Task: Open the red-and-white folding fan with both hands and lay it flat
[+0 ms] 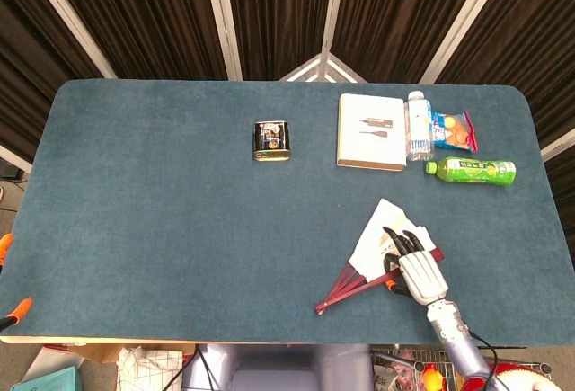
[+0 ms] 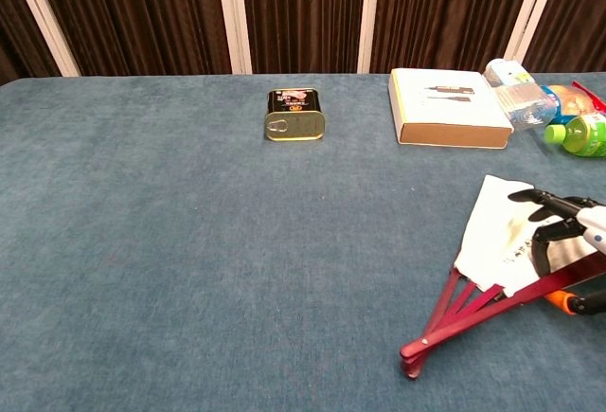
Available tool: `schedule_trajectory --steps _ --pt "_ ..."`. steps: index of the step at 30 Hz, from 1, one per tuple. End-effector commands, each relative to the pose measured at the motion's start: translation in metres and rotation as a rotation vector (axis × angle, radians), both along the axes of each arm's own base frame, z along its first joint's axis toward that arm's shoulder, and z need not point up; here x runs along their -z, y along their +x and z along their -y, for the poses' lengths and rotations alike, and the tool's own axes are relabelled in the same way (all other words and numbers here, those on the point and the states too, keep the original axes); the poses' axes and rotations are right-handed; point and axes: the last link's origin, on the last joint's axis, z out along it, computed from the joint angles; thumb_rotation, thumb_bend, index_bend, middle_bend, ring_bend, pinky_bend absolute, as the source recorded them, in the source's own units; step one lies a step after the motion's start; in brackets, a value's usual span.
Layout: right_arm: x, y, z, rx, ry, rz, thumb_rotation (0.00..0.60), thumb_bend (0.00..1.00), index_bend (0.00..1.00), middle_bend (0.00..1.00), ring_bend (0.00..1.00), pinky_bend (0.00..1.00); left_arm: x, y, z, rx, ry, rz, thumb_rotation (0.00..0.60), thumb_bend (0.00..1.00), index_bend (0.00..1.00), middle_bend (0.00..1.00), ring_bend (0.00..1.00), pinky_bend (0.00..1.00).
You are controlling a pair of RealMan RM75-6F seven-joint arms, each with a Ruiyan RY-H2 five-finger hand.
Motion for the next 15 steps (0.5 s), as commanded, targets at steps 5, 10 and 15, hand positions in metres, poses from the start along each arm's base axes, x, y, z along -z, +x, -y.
schedule_trajectory --steps 5,10,15 --pt "-0.006 0.001 0.006 -0.018 -0.014 0.014 0.6 0.41 0.76 0.12 0.22 0.14 0.0 0.0 0.0 0.001 0.001 0.001 0.6 0.12 0.05 0.0 0.0 0.0" --pt "-0.017 0.008 0.016 -0.048 -0.038 0.024 0.6 0.41 0.78 0.12 0.22 0.14 0.0 0.0 0.0 0.001 0.001 0.002 0.6 0.12 0.05 0.0 0.0 0.0" --pt "-0.026 0.013 0.025 -0.067 -0.044 0.02 0.6 0.42 0.79 0.12 0.22 0.14 0.0 -0.001 -0.001 -0.003 0.0 0.003 0.6 0.12 0.05 0.0 0.0 0.0"
